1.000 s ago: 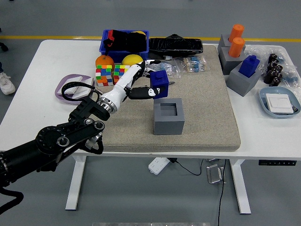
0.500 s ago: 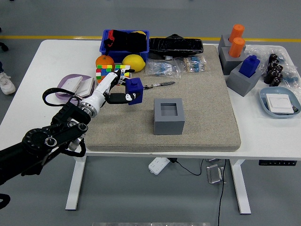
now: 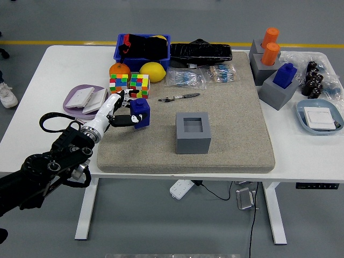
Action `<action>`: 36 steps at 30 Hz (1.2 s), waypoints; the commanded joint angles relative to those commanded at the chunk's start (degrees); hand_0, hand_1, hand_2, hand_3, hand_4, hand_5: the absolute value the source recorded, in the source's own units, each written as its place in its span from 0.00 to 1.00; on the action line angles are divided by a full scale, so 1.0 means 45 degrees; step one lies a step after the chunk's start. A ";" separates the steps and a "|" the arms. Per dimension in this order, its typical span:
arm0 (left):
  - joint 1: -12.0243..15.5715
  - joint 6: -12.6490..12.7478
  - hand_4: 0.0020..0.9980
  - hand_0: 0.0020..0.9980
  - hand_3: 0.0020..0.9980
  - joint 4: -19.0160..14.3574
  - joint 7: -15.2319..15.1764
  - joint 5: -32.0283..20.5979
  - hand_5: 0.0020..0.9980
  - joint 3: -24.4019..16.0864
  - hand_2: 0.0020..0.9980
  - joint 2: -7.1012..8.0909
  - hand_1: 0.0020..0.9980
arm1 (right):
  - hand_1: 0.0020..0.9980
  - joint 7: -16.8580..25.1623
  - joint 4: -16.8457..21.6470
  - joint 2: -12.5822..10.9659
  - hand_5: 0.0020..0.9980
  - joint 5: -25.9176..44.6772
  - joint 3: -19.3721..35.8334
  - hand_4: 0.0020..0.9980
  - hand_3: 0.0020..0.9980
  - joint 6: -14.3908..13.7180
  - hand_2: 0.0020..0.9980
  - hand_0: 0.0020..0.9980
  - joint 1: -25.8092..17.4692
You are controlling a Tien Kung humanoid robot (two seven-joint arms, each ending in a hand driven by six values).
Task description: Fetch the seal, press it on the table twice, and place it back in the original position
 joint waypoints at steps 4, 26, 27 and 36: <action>0.0207 0.0084 0.58 0.83 0.82 0.0087 -0.0174 -0.0142 0.00 -0.0037 0.47 0.0019 0.53 | 0.75 -0.0002 0.0000 0.0011 0.54 -0.0003 -0.0003 0.85 0.76 -0.0002 0.73 0.88 -0.0016; 0.0882 0.0201 0.58 0.83 0.82 0.0091 -0.0500 -0.0213 0.00 -0.0278 0.47 0.0055 0.53 | 0.74 0.0023 0.0000 0.0050 0.54 -0.0041 0.0047 0.85 0.76 0.0005 0.73 0.88 -0.0057; 0.0886 0.0200 0.58 0.83 0.82 0.0089 -0.0502 -0.0216 0.00 -0.0280 0.47 0.0057 0.53 | 0.74 0.0023 0.0000 0.0049 0.54 -0.0040 0.0048 0.85 0.76 0.0003 0.73 0.88 -0.0059; 0.0914 0.0179 0.58 0.83 0.81 0.0093 -0.0511 -0.0227 0.00 -0.0242 0.47 0.0100 0.53 | 0.74 0.0024 0.0000 0.0051 0.54 -0.0021 0.0043 0.85 0.76 0.0001 0.73 0.88 -0.0056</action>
